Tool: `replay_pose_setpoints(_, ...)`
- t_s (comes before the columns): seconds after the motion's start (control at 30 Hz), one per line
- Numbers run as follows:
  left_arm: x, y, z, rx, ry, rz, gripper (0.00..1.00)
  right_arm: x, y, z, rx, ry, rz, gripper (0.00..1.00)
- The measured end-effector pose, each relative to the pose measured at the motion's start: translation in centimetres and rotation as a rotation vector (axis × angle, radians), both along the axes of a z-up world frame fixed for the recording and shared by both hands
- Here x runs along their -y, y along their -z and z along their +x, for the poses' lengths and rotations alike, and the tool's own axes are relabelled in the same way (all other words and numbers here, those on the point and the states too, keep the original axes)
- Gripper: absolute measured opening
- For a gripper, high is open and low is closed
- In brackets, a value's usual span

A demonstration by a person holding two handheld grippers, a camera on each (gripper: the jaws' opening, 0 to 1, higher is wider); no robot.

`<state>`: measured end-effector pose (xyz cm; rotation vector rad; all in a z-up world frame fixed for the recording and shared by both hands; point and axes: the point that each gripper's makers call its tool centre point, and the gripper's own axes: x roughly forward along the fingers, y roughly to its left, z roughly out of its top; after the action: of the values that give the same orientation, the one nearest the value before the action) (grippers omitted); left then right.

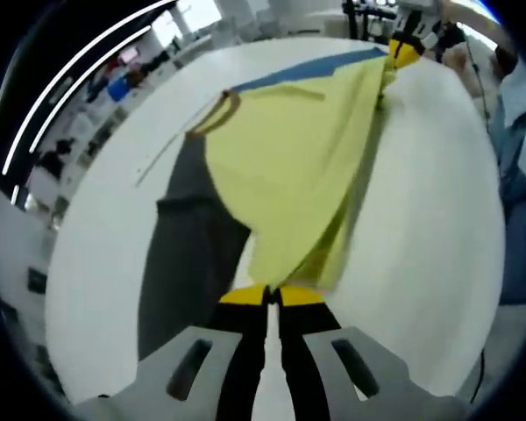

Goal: Fold the garment on the visible template until the final outline fits inside the template.

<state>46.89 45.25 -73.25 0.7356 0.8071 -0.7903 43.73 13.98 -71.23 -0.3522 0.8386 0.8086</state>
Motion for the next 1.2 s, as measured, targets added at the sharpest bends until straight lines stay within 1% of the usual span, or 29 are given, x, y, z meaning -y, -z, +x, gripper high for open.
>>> replay_pose_setpoints(0.33,0.2,-0.1,-2.1,-0.019,-0.015,-0.002,0.0,1.3,-0.3,-1.1,0.013,0.026,0.004,0.02)
replay_pose_setpoints(0.57,0.2,0.1,-3.6,-0.041,-0.024,0.002,0.0,1.7,-0.9,-2.2,0.023,0.033,0.016,0.02)
replay_pose_setpoints(0.7,0.2,0.0,-4.4,-0.058,-0.048,-0.009,0.0,1.9,-1.1,-2.6,0.026,0.037,0.022,0.02)
replay_pose_setpoints(0.87,0.2,0.1,-5.8,-0.079,-0.055,-0.011,0.0,1.8,-1.2,-3.3,0.029,0.027,0.017,0.02)
replay_pose_setpoints(1.0,0.1,-0.3,-6.9,-0.089,-0.072,-0.016,0.0,1.9,-1.4,-4.0,0.031,0.016,0.017,0.02)
replay_pose_setpoints(1.2,0.0,-0.2,-8.6,-0.113,-0.096,-0.032,0.0,2.0,-1.5,-4.8,0.026,0.017,0.034,0.02)
